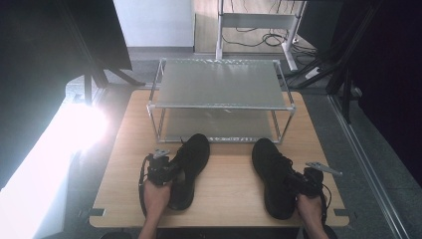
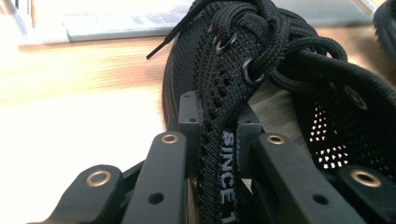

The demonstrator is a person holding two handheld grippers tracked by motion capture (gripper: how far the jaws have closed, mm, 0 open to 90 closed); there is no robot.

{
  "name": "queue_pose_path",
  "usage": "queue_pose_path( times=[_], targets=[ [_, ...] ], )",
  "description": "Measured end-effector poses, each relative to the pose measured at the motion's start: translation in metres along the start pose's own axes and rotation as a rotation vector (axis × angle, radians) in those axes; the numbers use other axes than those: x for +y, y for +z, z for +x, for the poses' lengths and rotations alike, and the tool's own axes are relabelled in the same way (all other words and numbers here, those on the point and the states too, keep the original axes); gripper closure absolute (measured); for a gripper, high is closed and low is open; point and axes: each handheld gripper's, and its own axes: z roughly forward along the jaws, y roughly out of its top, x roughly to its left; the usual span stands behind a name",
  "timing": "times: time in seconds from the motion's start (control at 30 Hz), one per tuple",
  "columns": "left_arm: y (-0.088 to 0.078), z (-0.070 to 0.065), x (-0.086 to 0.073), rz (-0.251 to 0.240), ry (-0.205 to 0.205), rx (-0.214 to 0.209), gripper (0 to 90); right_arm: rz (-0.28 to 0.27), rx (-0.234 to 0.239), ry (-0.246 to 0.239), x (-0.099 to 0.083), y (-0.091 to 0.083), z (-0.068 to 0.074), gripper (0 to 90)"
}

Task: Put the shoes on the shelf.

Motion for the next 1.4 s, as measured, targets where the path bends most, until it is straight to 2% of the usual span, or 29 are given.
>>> queue_pose_path(
  times=[0.17, 0.23, 0.27, 0.3, 0.33, 0.43, 0.57, 0.77, 0.9, 1.0, 1.13, 1.2, 1.4],
  targets=[
    [-0.002, 0.009, 0.001, -0.005, -0.05, -0.037, 79.5, -0.012, 0.023, 0.052, 0.0, -0.001, -0.004, 71.8],
    [-0.003, 0.013, 0.0, -0.012, -0.077, -0.065, 79.6, -0.013, 0.047, 0.093, 0.0, -0.001, -0.006, 71.8],
    [-0.003, 0.013, 0.0, -0.012, -0.077, -0.065, 79.8, -0.013, 0.047, 0.093, 0.0, -0.001, -0.006, 71.8],
    [-0.004, 0.016, -0.002, -0.025, -0.105, -0.096, 79.8, -0.012, 0.071, 0.126, 0.0, -0.001, -0.008, 71.8],
    [-0.004, 0.016, -0.002, -0.025, -0.105, -0.096, 79.8, -0.012, 0.071, 0.126, 0.0, -0.001, -0.008, 71.8],
    [-0.006, 0.016, -0.005, -0.033, -0.116, -0.109, 79.8, -0.013, 0.108, 0.167, -0.001, 0.0, -0.008, 71.8],
    [-0.011, 0.014, -0.006, -0.065, -0.138, -0.137, 79.7, -0.022, 0.152, 0.203, 0.001, -0.001, -0.005, 71.8],
    [-0.021, 0.01, -0.004, -0.1, -0.143, -0.165, 79.7, -0.047, 0.193, 0.216, 0.007, -0.001, 0.002, 71.7],
    [-0.029, 0.006, -0.003, -0.125, -0.143, -0.181, 79.6, -0.062, 0.24, 0.23, 0.013, 0.0, 0.011, 71.5],
    [-0.036, 0.003, -0.002, -0.15, -0.151, -0.211, 79.6, -0.068, 0.264, 0.228, 0.015, 0.0, 0.017, 71.5],
    [-0.04, 0.001, -0.003, -0.167, -0.161, -0.23, 79.6, -0.076, 0.297, 0.24, 0.019, 0.001, 0.024, 71.4],
    [-0.044, -0.002, -0.003, -0.192, -0.176, -0.253, 79.6, -0.081, 0.312, 0.245, 0.022, 0.001, 0.028, 71.4],
    [-0.051, -0.005, -0.001, -0.214, -0.177, -0.279, 79.5, -0.102, 0.361, 0.253, 0.031, -0.001, 0.041, 71.3]
  ],
)
